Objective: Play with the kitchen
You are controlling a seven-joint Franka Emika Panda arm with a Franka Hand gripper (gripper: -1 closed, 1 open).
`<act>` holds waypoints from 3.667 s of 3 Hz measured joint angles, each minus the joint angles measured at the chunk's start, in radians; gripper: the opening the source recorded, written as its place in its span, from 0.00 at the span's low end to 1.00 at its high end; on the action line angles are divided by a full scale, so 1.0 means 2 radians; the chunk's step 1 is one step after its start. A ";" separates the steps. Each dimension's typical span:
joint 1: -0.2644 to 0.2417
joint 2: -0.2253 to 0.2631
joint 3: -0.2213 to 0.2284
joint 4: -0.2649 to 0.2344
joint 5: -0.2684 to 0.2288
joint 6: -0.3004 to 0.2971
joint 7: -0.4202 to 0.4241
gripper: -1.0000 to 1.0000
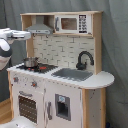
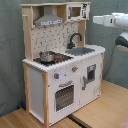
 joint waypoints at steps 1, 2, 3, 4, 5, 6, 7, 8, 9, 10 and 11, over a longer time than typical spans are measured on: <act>-0.030 0.026 0.000 0.000 0.000 0.035 -0.011 1.00; -0.062 0.056 0.001 0.000 0.000 0.068 -0.023 1.00; -0.086 0.088 0.002 -0.001 0.000 0.095 -0.035 1.00; -0.107 0.121 0.003 0.004 0.000 0.125 -0.049 1.00; -0.132 0.160 0.010 0.031 0.000 0.137 -0.059 1.00; -0.156 0.190 0.028 0.061 0.000 0.138 -0.062 1.00; -0.188 0.218 0.052 0.094 0.000 0.138 -0.062 1.00; -0.222 0.238 0.077 0.124 0.000 0.138 -0.062 1.00; -0.256 0.250 0.107 0.149 0.000 0.138 -0.061 1.00; -0.288 0.251 0.143 0.164 0.001 0.138 -0.057 1.00; -0.322 0.252 0.169 0.191 0.001 0.138 -0.055 1.00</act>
